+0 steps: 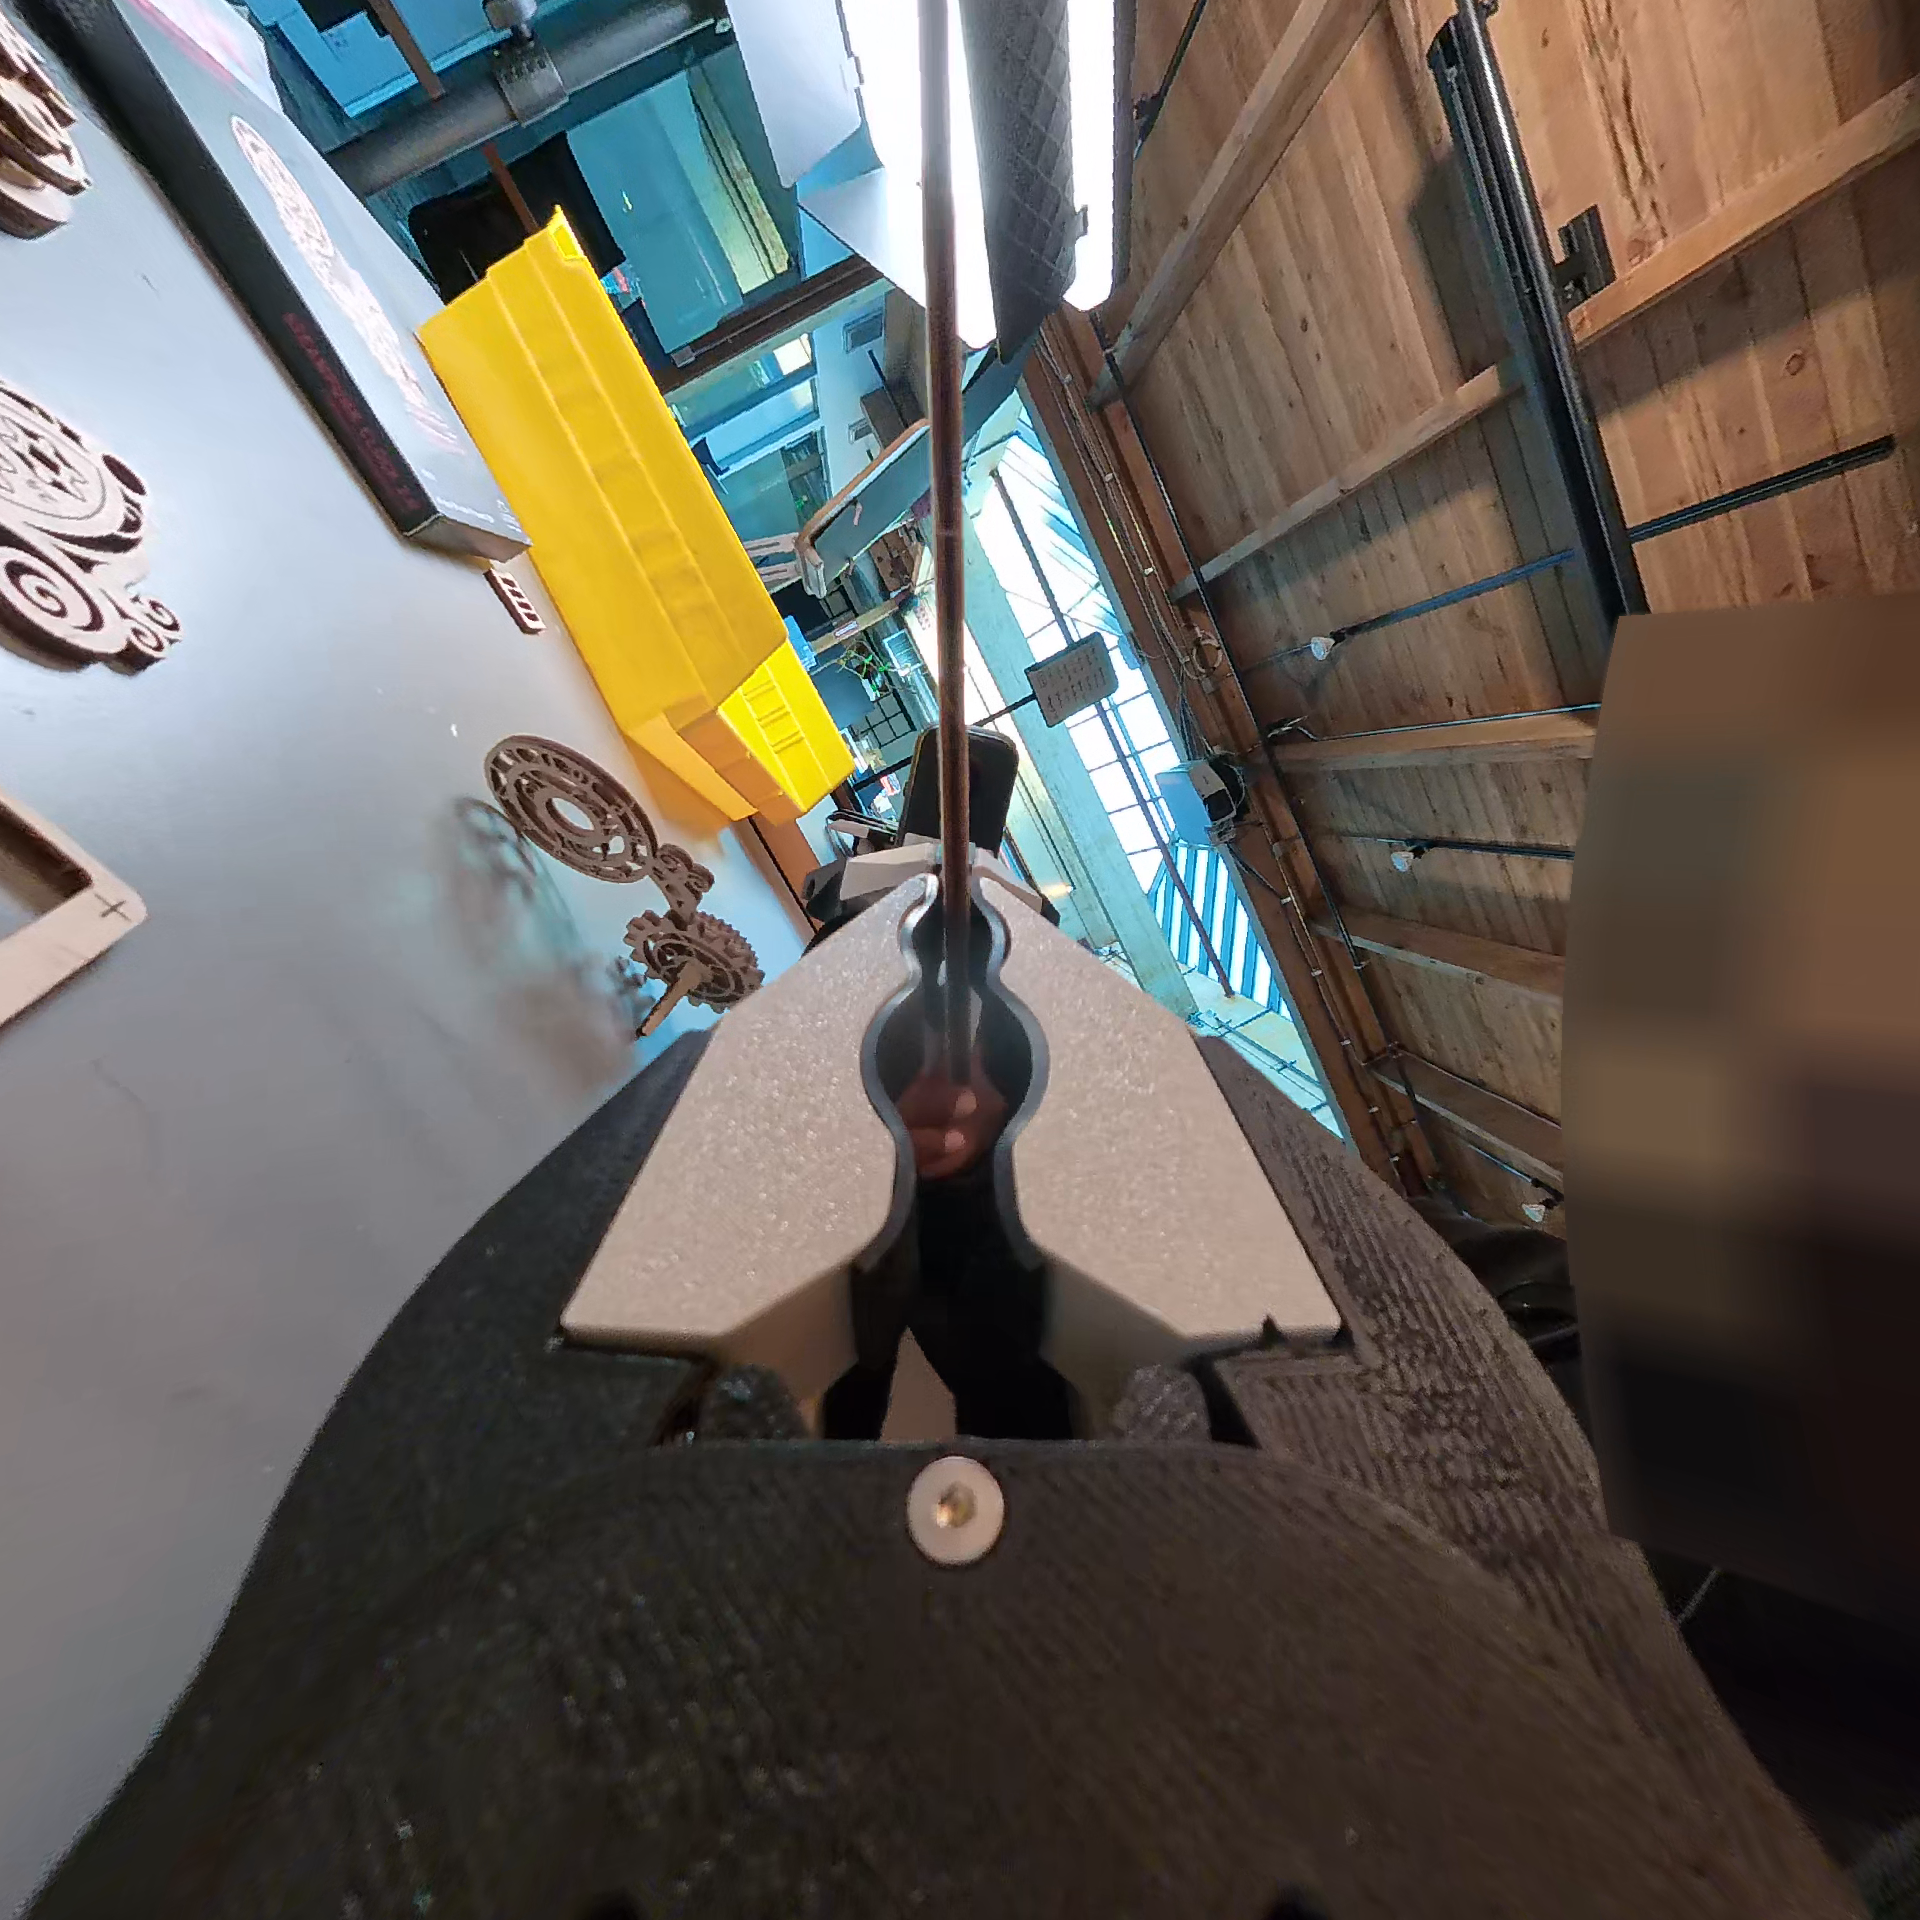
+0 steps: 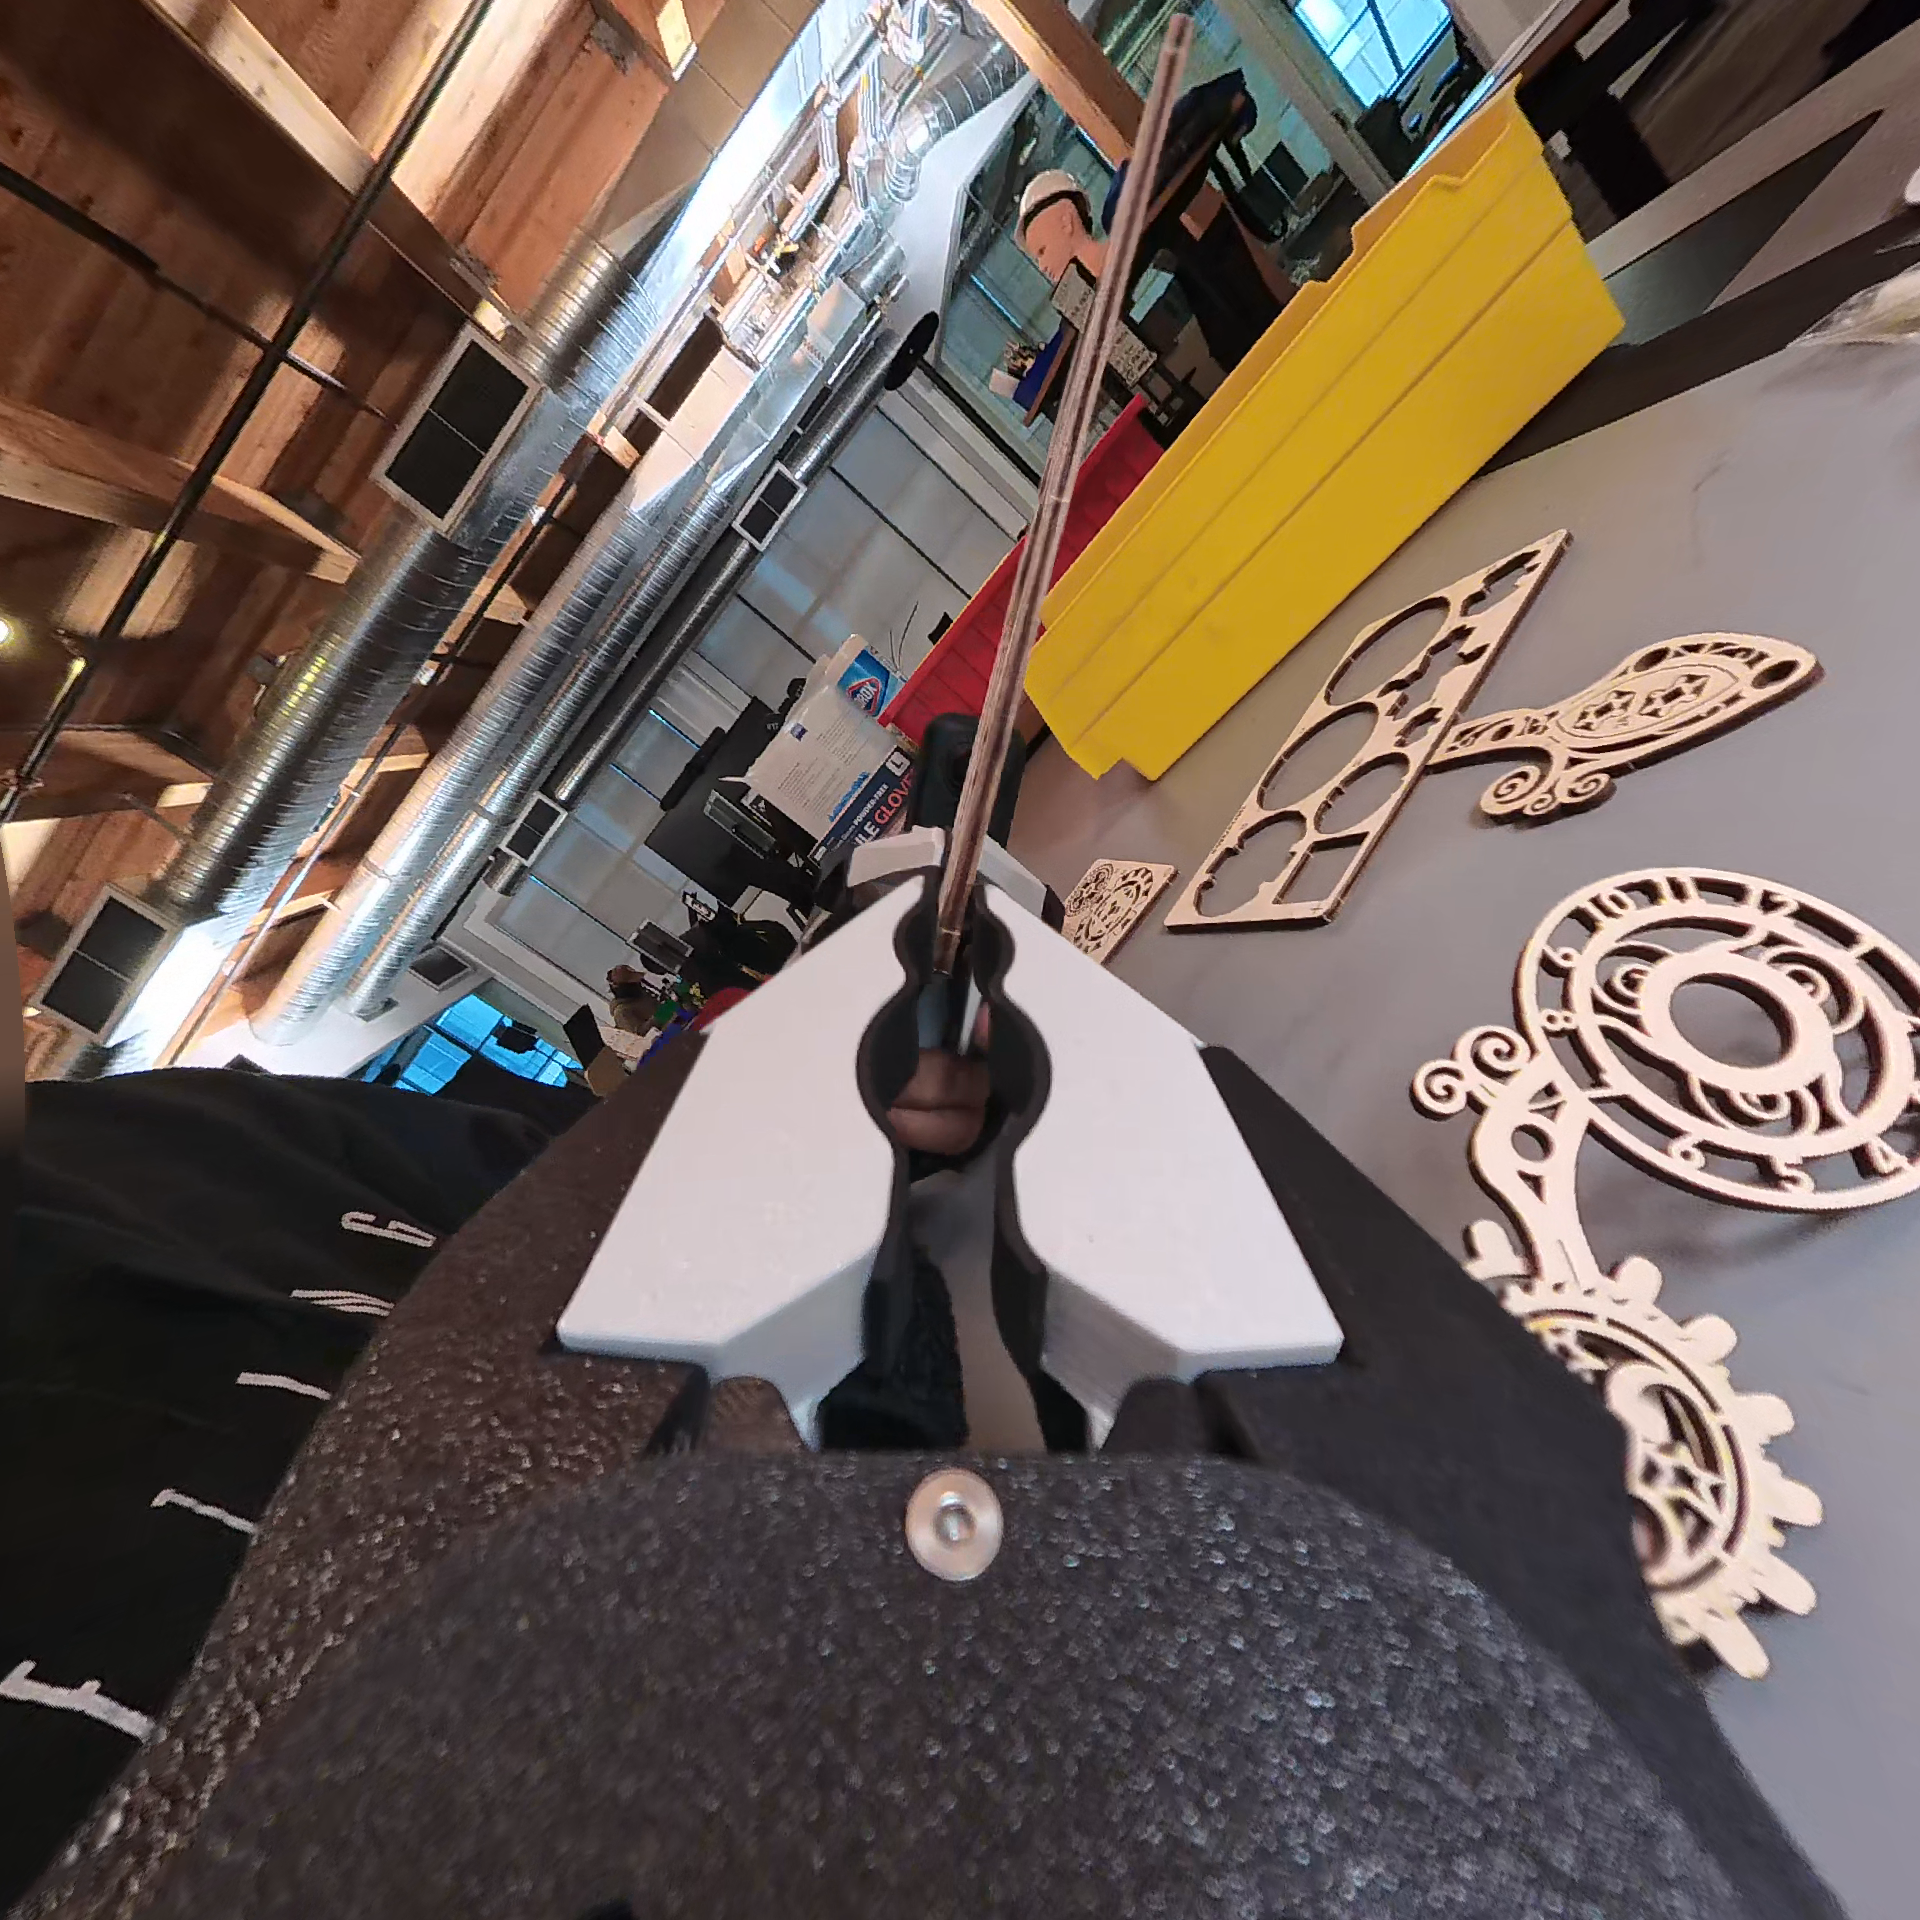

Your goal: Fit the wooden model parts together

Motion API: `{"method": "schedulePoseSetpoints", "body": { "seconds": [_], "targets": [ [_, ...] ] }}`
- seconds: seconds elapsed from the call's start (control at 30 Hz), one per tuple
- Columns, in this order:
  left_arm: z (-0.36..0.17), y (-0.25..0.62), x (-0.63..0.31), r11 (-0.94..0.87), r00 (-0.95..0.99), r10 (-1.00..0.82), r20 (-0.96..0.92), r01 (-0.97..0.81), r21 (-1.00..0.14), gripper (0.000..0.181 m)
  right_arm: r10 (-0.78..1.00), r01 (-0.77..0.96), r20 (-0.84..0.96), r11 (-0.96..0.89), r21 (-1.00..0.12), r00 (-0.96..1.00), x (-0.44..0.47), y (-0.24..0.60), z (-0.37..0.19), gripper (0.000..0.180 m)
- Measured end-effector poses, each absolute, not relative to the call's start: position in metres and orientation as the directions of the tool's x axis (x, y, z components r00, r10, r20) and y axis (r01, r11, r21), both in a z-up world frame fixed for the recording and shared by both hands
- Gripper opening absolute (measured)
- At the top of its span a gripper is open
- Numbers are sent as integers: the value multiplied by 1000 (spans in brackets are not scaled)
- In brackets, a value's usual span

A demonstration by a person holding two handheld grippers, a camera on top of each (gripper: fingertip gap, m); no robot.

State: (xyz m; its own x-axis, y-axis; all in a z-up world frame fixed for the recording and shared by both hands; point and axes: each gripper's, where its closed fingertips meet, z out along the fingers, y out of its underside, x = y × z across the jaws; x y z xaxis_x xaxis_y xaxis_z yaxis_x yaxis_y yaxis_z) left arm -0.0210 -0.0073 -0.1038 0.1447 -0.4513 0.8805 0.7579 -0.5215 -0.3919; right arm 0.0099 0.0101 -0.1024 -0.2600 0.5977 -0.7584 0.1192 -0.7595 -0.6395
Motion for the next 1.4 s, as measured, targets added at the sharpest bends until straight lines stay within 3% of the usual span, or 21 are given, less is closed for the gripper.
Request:
{"method": "schedulePoseSetpoints", "body": {
  "seconds": [0.27,1.03,1.23,1.4],
  "targets": [
    [-98,-10,-20,-468,281,-507,815,704,-534,1,672,134,-702,-693,-709,-236,10,7,-104,4],
    [-89,-18,-14,-399,382,-593,709,625,-671,1,712,130,-633,-627,-768,-302,12,-3,-98,3],
    [-81,-25,-4,-359,408,-666,624,558,-748,15,717,121,-594,-596,-794,-366,15,-13,-90,1],
    [-83,-29,1,-343,461,-687,562,476,-810,14,707,116,-592,-600,-792,-386,16,-14,-87,1]
  ]
}}
